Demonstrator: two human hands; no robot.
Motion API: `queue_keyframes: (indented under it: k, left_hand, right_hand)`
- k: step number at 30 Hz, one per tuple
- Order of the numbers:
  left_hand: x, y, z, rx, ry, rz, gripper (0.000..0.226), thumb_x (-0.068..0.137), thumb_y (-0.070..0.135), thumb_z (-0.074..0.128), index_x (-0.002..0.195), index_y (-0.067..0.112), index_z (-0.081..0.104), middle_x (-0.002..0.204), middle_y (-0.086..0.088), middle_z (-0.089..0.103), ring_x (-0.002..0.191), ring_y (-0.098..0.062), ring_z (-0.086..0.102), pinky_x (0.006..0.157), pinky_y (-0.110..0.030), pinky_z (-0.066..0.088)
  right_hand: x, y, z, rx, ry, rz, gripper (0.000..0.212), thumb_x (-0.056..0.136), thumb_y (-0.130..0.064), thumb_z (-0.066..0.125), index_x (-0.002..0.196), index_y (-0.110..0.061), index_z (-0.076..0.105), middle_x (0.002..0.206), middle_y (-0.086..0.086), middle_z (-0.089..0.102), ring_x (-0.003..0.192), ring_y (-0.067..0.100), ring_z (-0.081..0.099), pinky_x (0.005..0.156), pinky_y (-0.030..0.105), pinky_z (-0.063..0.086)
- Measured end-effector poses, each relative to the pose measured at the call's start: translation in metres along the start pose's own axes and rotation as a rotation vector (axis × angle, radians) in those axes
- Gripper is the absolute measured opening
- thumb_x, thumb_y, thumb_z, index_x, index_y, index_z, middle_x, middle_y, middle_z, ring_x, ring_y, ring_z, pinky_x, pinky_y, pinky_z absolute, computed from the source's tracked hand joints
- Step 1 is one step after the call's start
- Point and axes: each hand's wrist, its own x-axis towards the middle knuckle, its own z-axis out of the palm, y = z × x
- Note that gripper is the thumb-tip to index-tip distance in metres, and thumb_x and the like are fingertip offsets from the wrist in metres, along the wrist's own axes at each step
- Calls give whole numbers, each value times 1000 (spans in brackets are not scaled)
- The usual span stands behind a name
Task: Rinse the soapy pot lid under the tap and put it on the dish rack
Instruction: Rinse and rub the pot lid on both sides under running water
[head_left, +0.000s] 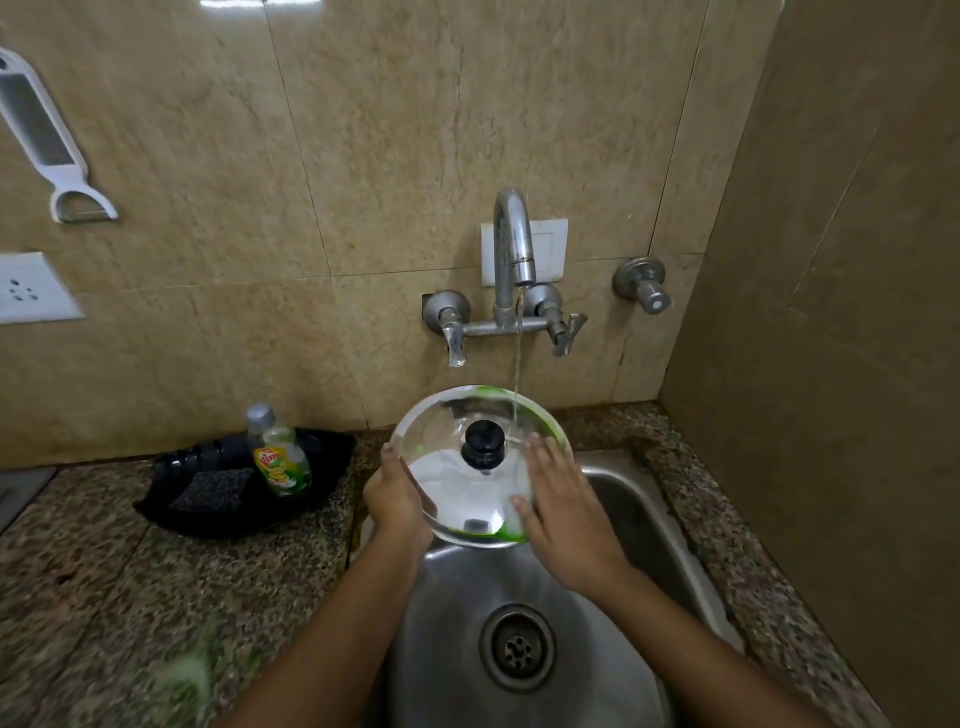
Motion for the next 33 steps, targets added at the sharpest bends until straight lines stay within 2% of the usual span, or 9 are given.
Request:
queue_keyframes:
  k: [5, 7, 10, 13, 18, 21, 25, 28, 33]
  left_hand:
    - [-12, -9, 10, -8, -31, 99, 35, 99, 31, 44, 77, 9, 61, 73, -5, 63, 67, -20, 60, 50, -24, 47]
    - [-7, -11, 11, -5, -6, 80, 36, 99, 33, 44, 84, 5, 62, 77, -8, 63, 69, -23, 60, 57, -27, 47]
    - [4, -17, 8, 5, 42, 2, 46, 97, 42, 43, 103, -1, 61, 93, -19, 66, 83, -35, 64, 73, -37, 53]
    - [-2, -25, 7, 20, -18, -11, 43, 100, 38, 39, 90, 3, 62, 79, -11, 64, 69, -26, 61, 64, -31, 50]
    - [-5, -23, 9, 21, -85, -4, 43, 99, 40, 41, 79, 8, 62, 71, -8, 64, 63, -22, 60, 59, -29, 47]
    - [7, -16, 5, 67, -52, 25, 40, 98, 40, 43, 76, 10, 58, 68, -9, 58, 57, -22, 54, 54, -28, 44]
    - [10, -21, 2, 131, -151, 86, 36, 97, 38, 45, 76, 15, 62, 73, -8, 64, 66, -25, 61, 66, -33, 51]
    - [8, -27, 6, 210, -255, 129, 37, 97, 41, 45, 79, 16, 67, 77, -10, 70, 78, -31, 67, 77, -43, 55]
    - [16, -21, 10, 202, -215, 69, 39, 95, 46, 46, 77, 18, 66, 76, -9, 68, 82, -33, 66, 82, -52, 54]
  right_hand:
    - [51, 16, -7, 38, 37, 163, 59, 102, -41, 20, 153, -15, 7, 162, 2, 5, 149, 13, 1, 120, 30, 0]
    - [37, 15, -7, -6, 49, 161, 59, 101, -42, 17, 153, -15, 7, 162, 2, 5, 149, 13, 0, 119, 29, -1]
    - [-14, -9, 2, -26, 63, -56, 59, 95, -34, 17, 153, -22, 8, 160, -5, 5, 147, 9, -1, 120, 30, 1]
    - [-15, -27, 10, -39, -139, -380, 59, 94, -28, 25, 152, -23, 18, 160, -6, 15, 148, 8, 6, 121, 32, 4]
    - [9, -16, 4, -58, -141, -469, 49, 100, -34, 27, 149, -30, 27, 160, -9, 16, 148, 7, 5, 120, 29, 0]
    - [-14, 24, -1, -65, -90, -391, 52, 100, -38, 21, 152, -34, 13, 160, -13, 7, 147, 2, -1, 120, 28, 1]
    - [14, 56, -10, 50, 23, -6, 62, 95, -49, 13, 152, -25, 19, 159, -7, 16, 148, 10, 10, 120, 34, 11]
    - [65, 46, -14, 119, -118, -61, 51, 103, -40, 23, 151, -26, 18, 160, -6, 14, 147, 8, 2, 120, 33, 1]
    - [103, 42, -26, 164, -354, -145, 48, 104, -39, 22, 151, -32, 17, 160, -12, 6, 142, 2, -6, 114, 28, -7]
